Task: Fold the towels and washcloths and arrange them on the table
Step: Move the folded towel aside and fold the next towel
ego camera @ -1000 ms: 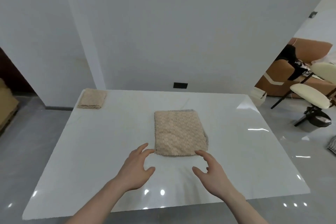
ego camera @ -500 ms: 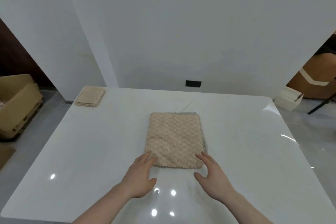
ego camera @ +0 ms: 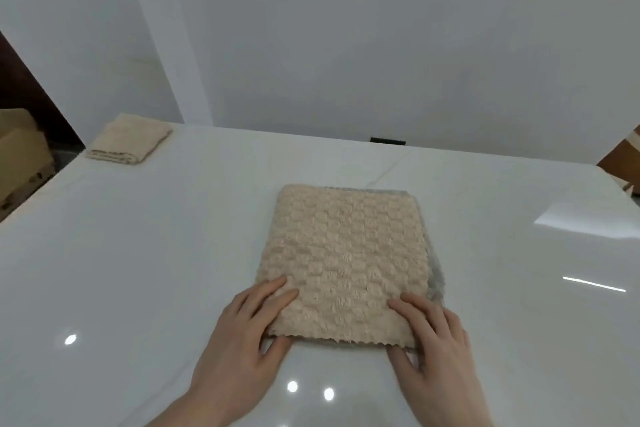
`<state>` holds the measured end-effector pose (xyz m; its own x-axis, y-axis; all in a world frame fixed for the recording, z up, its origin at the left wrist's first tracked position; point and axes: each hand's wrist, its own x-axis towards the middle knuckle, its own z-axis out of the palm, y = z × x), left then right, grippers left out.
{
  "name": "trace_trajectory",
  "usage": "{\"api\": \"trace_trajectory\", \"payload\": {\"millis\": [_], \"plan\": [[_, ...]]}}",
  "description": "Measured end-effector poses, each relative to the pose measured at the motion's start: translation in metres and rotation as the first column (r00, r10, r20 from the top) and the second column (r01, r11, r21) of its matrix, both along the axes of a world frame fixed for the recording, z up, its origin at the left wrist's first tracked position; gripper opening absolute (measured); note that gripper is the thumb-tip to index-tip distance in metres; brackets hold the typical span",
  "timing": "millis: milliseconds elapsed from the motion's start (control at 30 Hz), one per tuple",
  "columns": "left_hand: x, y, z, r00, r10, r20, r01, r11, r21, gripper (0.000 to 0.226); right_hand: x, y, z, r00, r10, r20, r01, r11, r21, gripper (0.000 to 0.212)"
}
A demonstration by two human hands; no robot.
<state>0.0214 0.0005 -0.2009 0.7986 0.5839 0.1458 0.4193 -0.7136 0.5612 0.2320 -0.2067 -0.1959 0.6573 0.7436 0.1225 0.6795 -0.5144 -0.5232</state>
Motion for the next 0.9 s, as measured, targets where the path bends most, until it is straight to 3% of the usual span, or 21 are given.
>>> {"api": "trace_trajectory", "payload": {"millis": [400, 633, 900], "plan": [[0.0, -0.003, -0.025, 0.999, -0.016, 0.038, 0.007, 0.976, 0.217, 0.055, 0.004, -0.002, -0.027, 0.993, 0.021, 0.112, -0.037, 0.99, 0.137, 0.043], [-0.004, -0.007, -0.025, 0.964, 0.049, 0.262, -0.122, 0.955, 0.27, 0.033, 0.0, -0.006, -0.028, 0.99, -0.003, 0.138, -0.034, 0.964, 0.263, 0.035], [-0.006, -0.01, -0.019, 0.939, 0.142, 0.314, -0.235, 0.931, 0.28, 0.013, -0.004, -0.01, -0.029, 0.966, -0.089, 0.241, -0.018, 0.913, 0.408, 0.031]]}}
